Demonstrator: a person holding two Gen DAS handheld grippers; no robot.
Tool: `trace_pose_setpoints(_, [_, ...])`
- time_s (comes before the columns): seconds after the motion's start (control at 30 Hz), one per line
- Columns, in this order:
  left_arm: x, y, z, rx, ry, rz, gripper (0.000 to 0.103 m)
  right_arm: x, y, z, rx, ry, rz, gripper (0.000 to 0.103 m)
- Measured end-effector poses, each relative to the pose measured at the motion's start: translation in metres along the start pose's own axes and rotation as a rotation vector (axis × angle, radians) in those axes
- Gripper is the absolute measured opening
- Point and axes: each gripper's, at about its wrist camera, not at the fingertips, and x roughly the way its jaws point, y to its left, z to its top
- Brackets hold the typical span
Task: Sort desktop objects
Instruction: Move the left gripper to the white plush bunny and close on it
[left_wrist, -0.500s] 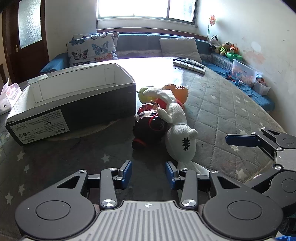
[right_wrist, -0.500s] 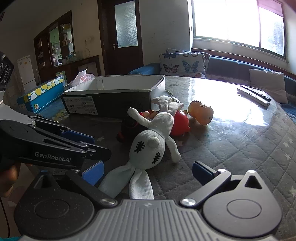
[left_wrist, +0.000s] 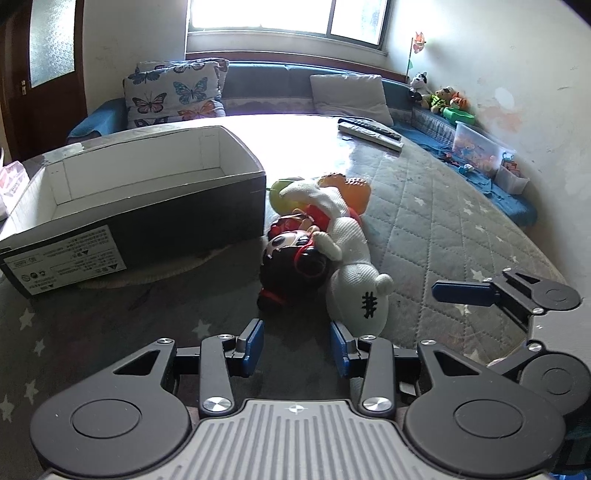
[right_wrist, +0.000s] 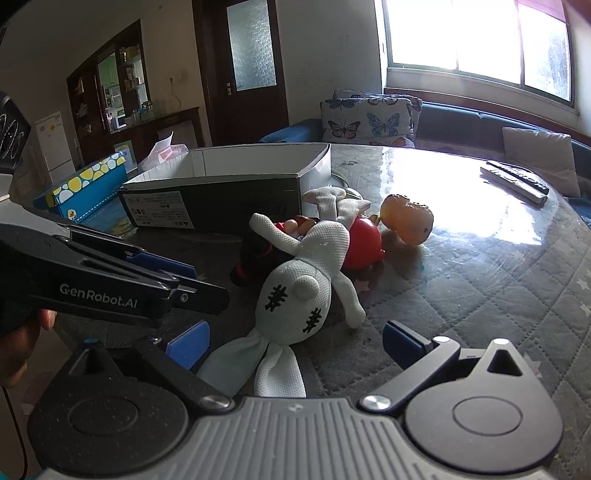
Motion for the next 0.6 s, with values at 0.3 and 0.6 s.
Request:
trace_pose_setpoints(0.3, [-0.003,-0.003,0.006,0.005,-0.006,-0.046,0.041,0.005,-0.001,0.002,0.009,0.019,0.011,0.095])
trace_pose_setpoints(0.6, [0.0,-0.006,0.012,0.003,0.01,-0.094,0.041,0.011,-0.003,0.004,0.025,0.028,0.025,0.091])
